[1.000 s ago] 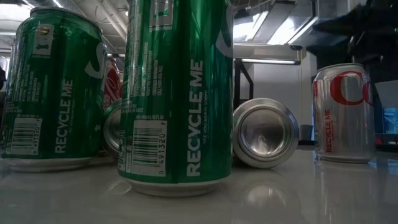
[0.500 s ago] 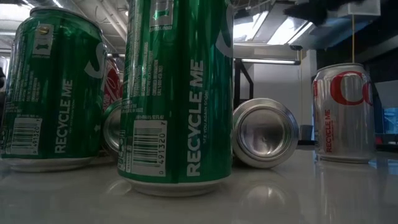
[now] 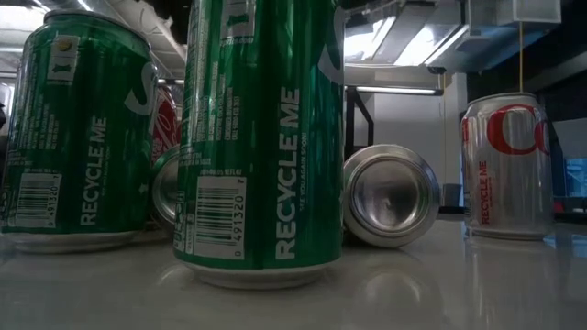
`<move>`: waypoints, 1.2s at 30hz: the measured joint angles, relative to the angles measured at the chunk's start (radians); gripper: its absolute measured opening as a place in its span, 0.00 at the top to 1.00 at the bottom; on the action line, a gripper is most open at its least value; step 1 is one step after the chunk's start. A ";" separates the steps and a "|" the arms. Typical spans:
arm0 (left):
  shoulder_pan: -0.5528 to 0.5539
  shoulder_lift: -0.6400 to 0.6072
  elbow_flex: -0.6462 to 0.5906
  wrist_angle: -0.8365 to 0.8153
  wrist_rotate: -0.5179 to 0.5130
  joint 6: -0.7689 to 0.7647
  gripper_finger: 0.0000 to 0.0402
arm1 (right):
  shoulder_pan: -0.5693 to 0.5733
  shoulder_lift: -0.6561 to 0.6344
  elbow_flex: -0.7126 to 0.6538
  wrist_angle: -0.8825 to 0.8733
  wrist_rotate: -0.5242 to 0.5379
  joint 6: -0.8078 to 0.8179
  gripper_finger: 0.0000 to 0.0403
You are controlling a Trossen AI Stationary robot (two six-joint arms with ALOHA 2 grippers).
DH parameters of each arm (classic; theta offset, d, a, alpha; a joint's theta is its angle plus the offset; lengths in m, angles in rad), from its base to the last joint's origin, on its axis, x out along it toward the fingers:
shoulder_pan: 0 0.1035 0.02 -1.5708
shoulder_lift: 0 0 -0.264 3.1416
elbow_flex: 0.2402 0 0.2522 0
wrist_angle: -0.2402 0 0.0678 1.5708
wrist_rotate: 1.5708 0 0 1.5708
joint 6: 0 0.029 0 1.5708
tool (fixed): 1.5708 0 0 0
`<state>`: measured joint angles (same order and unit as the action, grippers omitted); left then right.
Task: Place canned beverage on shelf
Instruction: Put the left white yellow soda can on the shelf
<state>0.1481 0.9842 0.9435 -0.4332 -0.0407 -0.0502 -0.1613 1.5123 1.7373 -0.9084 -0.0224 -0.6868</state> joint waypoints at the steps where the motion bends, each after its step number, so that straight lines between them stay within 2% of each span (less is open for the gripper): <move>1: -0.002 -0.001 -0.009 0.003 0.002 0.000 0.08 | -0.017 0.045 0.057 -0.036 -0.026 -0.066 0.25; 4: -0.001 -0.002 -0.034 0.025 -0.002 0.000 0.08 | -0.056 0.171 0.208 -0.132 -0.080 -0.255 0.25; 9: -0.001 -0.001 -0.052 0.028 -0.003 0.000 0.08 | -0.091 0.329 0.370 -0.239 -0.065 -0.494 0.25; 12: -0.001 -0.001 -0.053 0.029 -0.002 0.000 0.08 | -0.097 0.386 0.405 -0.278 -0.030 -0.615 0.25; 17: -0.001 -0.001 -0.053 0.028 -0.002 0.003 0.08 | -0.095 0.448 0.406 -0.285 0.097 -0.782 0.25; 24: -0.001 -0.001 -0.053 0.029 -0.003 0.006 0.08 | -0.095 0.501 0.406 -0.260 0.194 -0.922 0.25; 29: -0.001 -0.001 -0.053 0.030 -0.003 0.006 0.08 | -0.095 0.502 0.406 -0.253 0.189 -0.993 0.25; 36: -0.001 0.000 -0.053 0.031 -0.003 0.006 0.08 | -0.095 0.502 0.406 -0.264 0.193 -0.974 0.25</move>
<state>0.1472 0.9840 0.8909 -0.4020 -0.0433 -0.0437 -0.2562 2.0148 2.1433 -1.1719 0.1707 -1.6608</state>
